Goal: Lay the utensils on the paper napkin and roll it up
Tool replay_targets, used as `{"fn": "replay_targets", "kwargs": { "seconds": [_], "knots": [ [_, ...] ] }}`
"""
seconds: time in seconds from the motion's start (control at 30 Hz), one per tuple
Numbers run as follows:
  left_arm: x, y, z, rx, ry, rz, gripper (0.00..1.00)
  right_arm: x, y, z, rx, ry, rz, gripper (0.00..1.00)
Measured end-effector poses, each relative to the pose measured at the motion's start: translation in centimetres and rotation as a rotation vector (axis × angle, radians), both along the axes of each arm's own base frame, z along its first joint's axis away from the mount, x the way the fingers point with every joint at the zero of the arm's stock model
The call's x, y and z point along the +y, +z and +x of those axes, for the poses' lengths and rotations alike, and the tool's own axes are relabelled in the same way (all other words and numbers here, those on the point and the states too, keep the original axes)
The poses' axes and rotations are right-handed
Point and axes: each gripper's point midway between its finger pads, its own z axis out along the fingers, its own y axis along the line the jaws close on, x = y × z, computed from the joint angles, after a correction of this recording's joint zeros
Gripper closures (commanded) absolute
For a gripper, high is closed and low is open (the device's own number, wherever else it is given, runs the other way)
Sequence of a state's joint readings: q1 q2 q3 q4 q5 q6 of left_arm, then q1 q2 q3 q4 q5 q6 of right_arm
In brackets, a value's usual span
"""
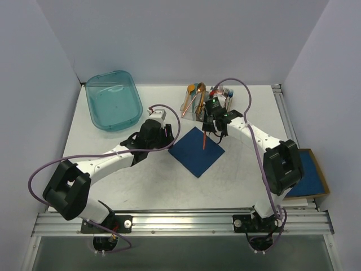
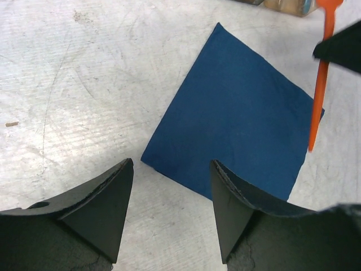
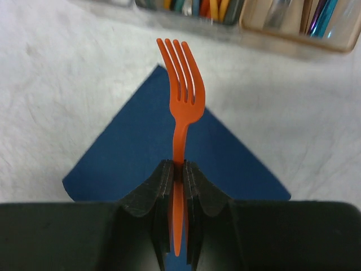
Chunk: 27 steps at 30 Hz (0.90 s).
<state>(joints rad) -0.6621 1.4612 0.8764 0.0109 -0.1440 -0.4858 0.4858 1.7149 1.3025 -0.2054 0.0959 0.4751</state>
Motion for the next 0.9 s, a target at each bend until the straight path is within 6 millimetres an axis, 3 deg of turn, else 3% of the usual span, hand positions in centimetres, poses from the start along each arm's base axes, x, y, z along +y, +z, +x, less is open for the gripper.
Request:
{"fn": "replay_targets", "kwargs": {
  "seconds": [0.1, 0.23, 0.4, 0.73, 0.9],
  "knots": [
    [0.3, -0.3, -0.2, 0.0, -0.002, 0.014, 0.35, 0.4, -2.6, -2.7, 0.085, -0.009, -0.007, 1.0],
    [0.6, -1.0, -0.5, 0.006, -0.007, 0.03, 0.35, 1.2, -3.5, -3.9, 0.115, -0.015, 0.003, 1.0],
    [0.5, -1.1, -0.5, 0.003, -0.013, 0.029, 0.35, 2.3, -3.9, -3.8, 0.112, 0.004, 0.016, 1.0],
    [0.3, -0.8, -0.3, -0.008, -0.017, 0.021, 0.35, 3.0, -8.9, -3.5, 0.203, 0.053, -0.04, 1.0],
    [0.3, -0.7, -0.3, -0.011, -0.018, 0.018, 0.35, 3.5, -9.2, -2.9, 0.202, 0.078, -0.046, 1.0]
  ]
}}
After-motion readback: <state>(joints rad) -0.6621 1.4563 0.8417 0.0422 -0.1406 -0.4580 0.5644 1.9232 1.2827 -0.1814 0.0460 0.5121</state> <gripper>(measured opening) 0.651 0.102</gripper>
